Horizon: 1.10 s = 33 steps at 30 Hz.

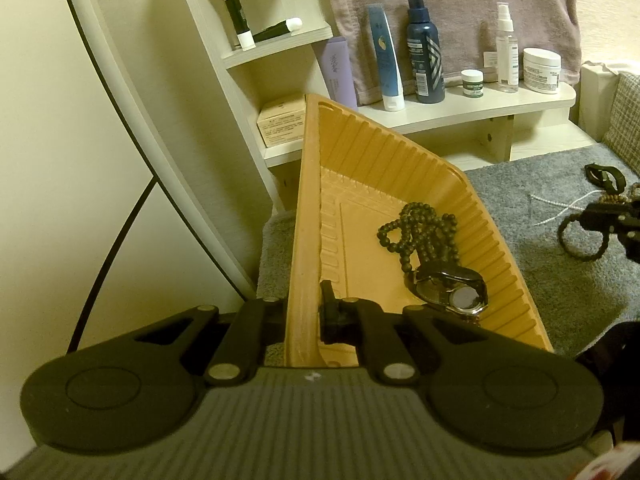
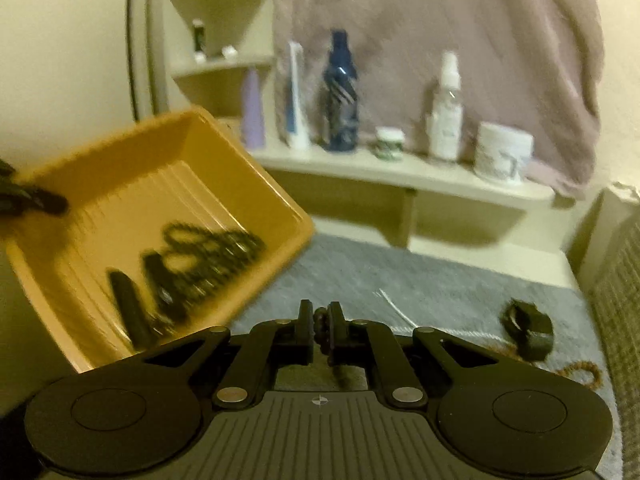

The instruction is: Organize jewelry

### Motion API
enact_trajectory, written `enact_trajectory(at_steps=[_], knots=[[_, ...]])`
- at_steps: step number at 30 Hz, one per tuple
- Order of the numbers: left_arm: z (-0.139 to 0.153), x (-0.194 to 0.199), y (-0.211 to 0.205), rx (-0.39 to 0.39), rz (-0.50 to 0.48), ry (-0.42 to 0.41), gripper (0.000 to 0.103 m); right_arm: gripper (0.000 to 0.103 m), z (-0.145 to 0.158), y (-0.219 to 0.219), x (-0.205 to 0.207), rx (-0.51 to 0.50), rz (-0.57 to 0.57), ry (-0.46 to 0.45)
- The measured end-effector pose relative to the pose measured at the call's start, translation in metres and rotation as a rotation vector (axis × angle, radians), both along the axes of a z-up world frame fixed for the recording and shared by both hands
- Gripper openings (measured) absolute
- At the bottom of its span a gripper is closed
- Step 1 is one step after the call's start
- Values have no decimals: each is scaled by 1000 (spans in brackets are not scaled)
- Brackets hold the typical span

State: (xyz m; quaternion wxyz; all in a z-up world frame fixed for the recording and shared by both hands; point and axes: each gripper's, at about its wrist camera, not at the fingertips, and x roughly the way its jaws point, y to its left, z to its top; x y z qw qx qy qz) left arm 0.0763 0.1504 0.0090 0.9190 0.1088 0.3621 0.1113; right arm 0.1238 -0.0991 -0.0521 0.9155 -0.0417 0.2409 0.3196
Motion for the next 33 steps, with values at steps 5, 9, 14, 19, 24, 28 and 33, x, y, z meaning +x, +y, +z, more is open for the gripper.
enact_trajectory(at_steps=[5, 9, 14, 19, 24, 28, 33], knots=[[0, 0, 0, -1, 0, -1, 7, 7, 20, 16, -10, 92, 98, 24], [0, 0, 0, -1, -1, -1, 7, 7, 30, 33, -17, 139, 188, 51], [1, 0, -1, -3, 0, -2, 7, 7, 30, 54, -23, 161, 263, 86], [1, 1, -1, -5, 1, -3, 7, 7, 23, 68, -20, 170, 303, 130], [2, 1, -2, -6, 1, -3, 7, 7, 16, 76, -20, 165, 332, 164], [2, 0, -1, -6, 2, -3, 7, 7, 12, 81, -18, 160, 348, 194], [2, 1, -2, -6, 1, -3, 7, 26, 13, 72, -17, 176, 314, 179]])
